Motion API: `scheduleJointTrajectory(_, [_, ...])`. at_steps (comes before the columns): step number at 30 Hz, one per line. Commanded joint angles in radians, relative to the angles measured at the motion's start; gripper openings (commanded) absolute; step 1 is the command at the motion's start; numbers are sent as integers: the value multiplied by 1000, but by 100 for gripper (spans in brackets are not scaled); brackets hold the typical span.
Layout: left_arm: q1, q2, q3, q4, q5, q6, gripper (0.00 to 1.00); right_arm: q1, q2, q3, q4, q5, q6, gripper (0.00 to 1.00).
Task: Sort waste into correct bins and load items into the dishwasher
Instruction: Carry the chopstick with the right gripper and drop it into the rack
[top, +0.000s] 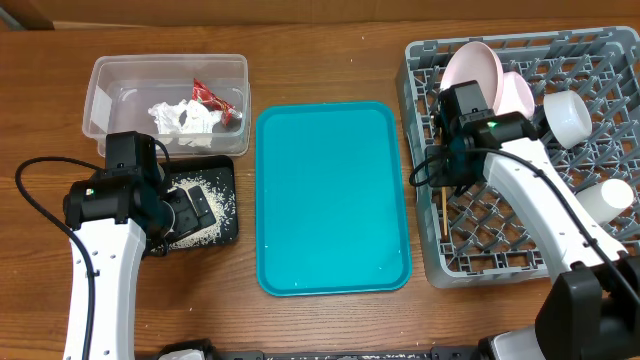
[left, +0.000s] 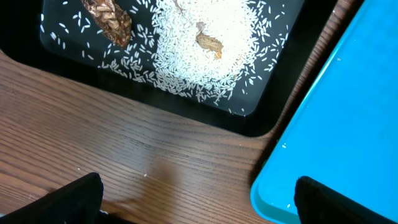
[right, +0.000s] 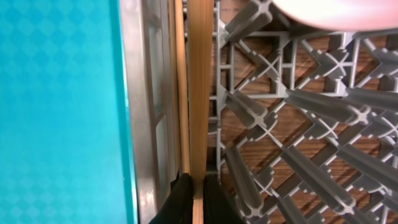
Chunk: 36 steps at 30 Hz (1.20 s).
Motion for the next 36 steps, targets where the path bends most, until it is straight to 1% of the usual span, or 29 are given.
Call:
scheduleJointTrajectory(1, [6,5,8,1,8,-10,100,0,2,-10,9,-8,-5,10])
scheduleJointTrajectory(3, [6,5,8,1,8,-10,100,0,2,-10,10,-8,-5,12])
scheduleJointTrajectory(4, [6,5,8,1,8,-10,100,0,2,-10,10,-8,-5,15])
scheduleJointTrajectory(7, [6,5,8,1,8,-10,100,0,2,-10,11,-8,-5,17])
scheduleJointTrajectory(8, [6,5,8,1,8,-10,100,0,2,-10,13,-8,-5,20])
scheduleJointTrajectory(10, [6,5,8,1,8,-10,100,0,2,-10,17,-9,-5,23])
scheduleJointTrajectory(13, [6,5,8,1,8,-10,100,0,2,-10,16,-11,-5,34])
scheduleJointTrajectory(14, [6,5,8,1,8,-10,100,0,2,-10,16,-12,-5,40])
scheduleJointTrajectory(18, [6,5,8,1,8,-10,100,0,2,-10,16,-12,-1,78])
scheduleJointTrajectory(20, [6,5,8,1,8,-10,100,0,2,-10,12,-11,-1,93])
scheduleJointTrajectory(22, [6,5,8,1,8,-10,100,0,2,-10,4,-12,-1,99])
scheduleJointTrajectory(31, [6,5,8,1,8,-10,100,-1,2,-10,-7,-11,3,100])
scheduleJointTrajectory(34, [6,5,8,1,8,-10,100,-1,-11,8,-22,-11,3,86])
scheduleJointTrajectory(36, [6,5,8,13,-26,5,100,-1,-29,43,-46,-11,4,77])
